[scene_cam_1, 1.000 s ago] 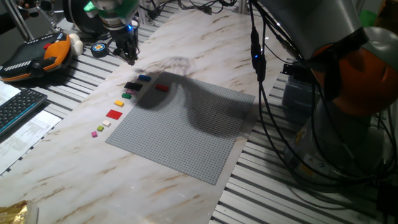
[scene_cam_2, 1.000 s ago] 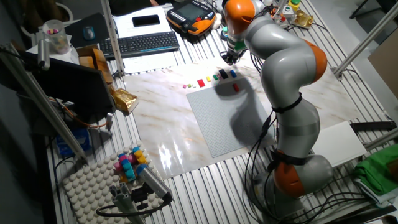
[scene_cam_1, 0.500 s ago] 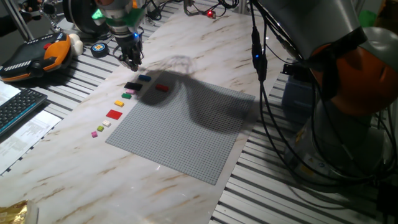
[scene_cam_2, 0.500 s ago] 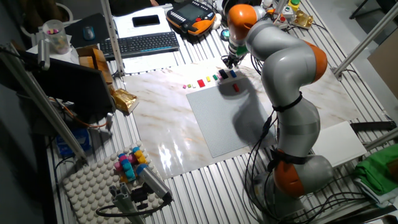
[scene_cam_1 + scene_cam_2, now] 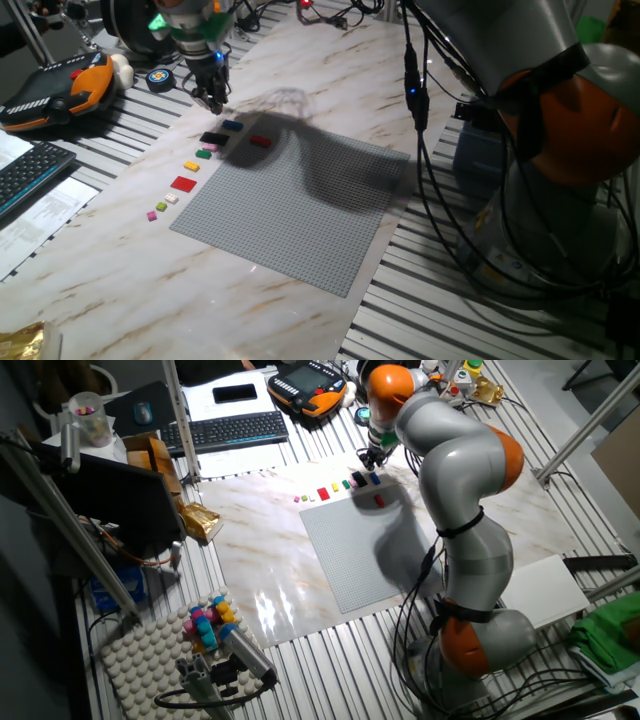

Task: Stack small Lego blocks one on top of the other

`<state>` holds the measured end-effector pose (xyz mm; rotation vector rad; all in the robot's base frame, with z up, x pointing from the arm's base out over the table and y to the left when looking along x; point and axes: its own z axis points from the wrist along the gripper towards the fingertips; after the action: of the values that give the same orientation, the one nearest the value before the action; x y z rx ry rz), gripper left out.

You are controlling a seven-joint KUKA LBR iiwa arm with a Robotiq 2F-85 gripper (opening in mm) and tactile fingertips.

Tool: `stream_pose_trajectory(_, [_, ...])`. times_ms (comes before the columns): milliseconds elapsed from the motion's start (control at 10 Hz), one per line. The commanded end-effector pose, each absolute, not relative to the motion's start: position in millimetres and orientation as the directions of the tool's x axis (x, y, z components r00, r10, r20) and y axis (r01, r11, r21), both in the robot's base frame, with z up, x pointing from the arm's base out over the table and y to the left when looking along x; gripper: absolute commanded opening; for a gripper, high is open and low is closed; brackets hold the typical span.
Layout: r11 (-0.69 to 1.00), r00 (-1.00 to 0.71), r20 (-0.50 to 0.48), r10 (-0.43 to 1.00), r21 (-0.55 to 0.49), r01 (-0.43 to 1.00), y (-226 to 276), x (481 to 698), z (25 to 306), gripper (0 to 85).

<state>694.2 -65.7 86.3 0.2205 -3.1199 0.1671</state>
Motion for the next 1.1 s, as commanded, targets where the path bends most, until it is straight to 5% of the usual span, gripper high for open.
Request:
stream_pose_trajectory(0, [0.985, -0.991, 0.034, -0.129, -0.108, -0.132, -66, 694, 86, 32.3])
stream_pose_trajectory(400, [0.986, -0.991, 0.019, -0.134, -0.099, -0.135, -66, 694, 86, 33.0])
stream_pose_trajectory(1000, [0.986, -0.989, -0.023, -0.144, -0.09, -0.141, -77, 690, 50, 34.0])
